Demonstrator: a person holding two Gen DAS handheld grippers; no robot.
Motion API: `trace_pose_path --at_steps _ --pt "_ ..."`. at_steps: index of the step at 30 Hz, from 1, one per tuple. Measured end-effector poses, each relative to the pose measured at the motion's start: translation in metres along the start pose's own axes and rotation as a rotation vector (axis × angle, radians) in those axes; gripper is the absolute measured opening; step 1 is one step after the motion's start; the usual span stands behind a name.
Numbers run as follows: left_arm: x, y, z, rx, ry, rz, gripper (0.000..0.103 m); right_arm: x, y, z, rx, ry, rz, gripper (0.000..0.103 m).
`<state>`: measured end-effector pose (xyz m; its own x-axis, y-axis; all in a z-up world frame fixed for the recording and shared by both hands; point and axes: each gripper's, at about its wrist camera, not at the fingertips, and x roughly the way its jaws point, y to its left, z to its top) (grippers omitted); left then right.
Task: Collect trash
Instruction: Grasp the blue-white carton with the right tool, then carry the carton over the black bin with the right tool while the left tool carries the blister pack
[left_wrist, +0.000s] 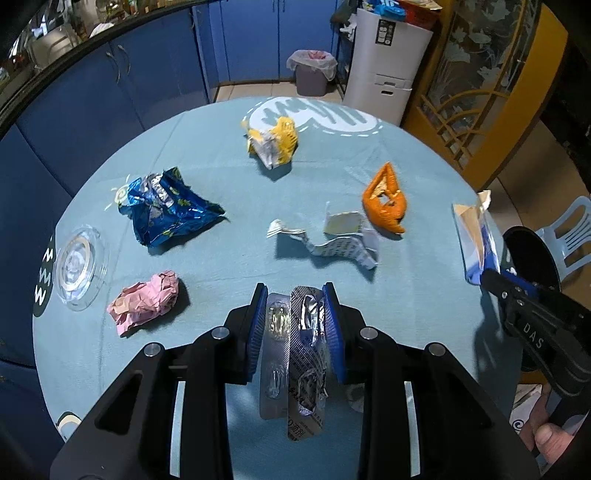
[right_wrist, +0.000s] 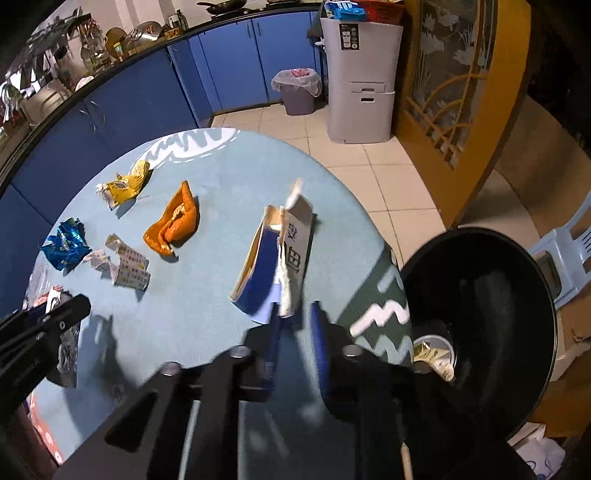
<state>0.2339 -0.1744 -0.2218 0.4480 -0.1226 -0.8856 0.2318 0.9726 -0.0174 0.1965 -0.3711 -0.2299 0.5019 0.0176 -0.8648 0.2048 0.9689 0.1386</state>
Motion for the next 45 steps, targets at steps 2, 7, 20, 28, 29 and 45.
trace_pose_path --at_steps 2,7,20,28,29,45 --pt "-0.003 -0.005 0.000 0.007 -0.004 -0.003 0.031 -0.005 -0.005 -0.005 0.014 -0.007 0.015 0.005" --pt "-0.009 -0.017 -0.002 0.028 -0.012 -0.008 0.031 -0.018 -0.015 -0.015 0.020 -0.019 0.060 0.004" --pt "-0.023 -0.070 0.002 0.120 -0.048 -0.046 0.031 -0.053 -0.044 -0.028 0.066 -0.091 0.059 0.004" --pt "-0.030 -0.125 0.002 0.209 -0.073 -0.088 0.031 -0.066 -0.074 -0.037 0.117 -0.112 0.026 0.004" --pt "-0.030 -0.130 0.002 0.217 -0.075 -0.093 0.031 -0.068 -0.080 -0.039 0.128 -0.113 0.021 0.004" --pt "-0.035 -0.220 0.007 0.362 -0.107 -0.147 0.031 -0.075 -0.132 -0.052 0.225 -0.130 -0.024 0.004"
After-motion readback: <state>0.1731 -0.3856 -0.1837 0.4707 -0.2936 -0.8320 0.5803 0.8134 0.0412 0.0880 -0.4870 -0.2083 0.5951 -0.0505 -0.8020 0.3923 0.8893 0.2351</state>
